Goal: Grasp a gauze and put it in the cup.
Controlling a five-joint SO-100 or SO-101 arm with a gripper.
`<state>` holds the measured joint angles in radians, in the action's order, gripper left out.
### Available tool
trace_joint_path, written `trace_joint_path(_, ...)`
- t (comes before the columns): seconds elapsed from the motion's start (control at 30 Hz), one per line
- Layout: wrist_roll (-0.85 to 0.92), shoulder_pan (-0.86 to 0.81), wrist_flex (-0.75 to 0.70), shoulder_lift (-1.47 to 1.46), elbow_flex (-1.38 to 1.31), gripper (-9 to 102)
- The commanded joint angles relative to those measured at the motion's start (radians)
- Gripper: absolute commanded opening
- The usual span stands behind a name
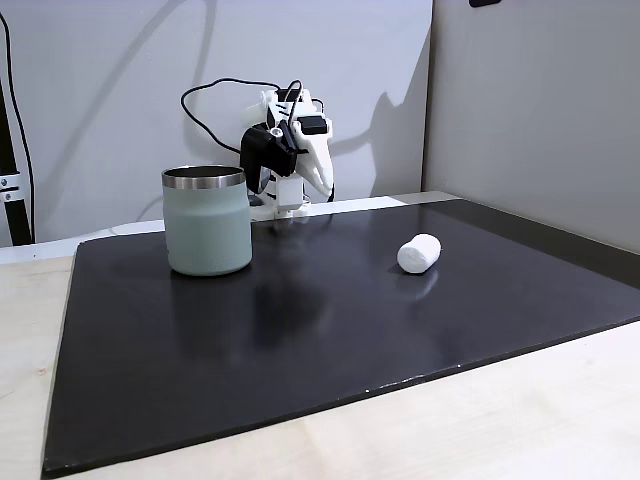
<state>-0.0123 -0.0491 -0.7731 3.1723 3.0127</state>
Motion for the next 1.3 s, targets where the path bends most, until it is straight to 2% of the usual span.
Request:
trace_joint_path(0.0,-0.021,-0.014,0.028,0.006,-0.008,0)
trace_joint_path(0.8,0.020,-0.005,0.014,0.006,-0.020,0)
trace_joint_path(1.07,0.029,0.048,-0.089,-0.005,-0.192,0)
trace_joint_path(1.27,0.020,0.046,-0.124,-0.250,-0.411,0)
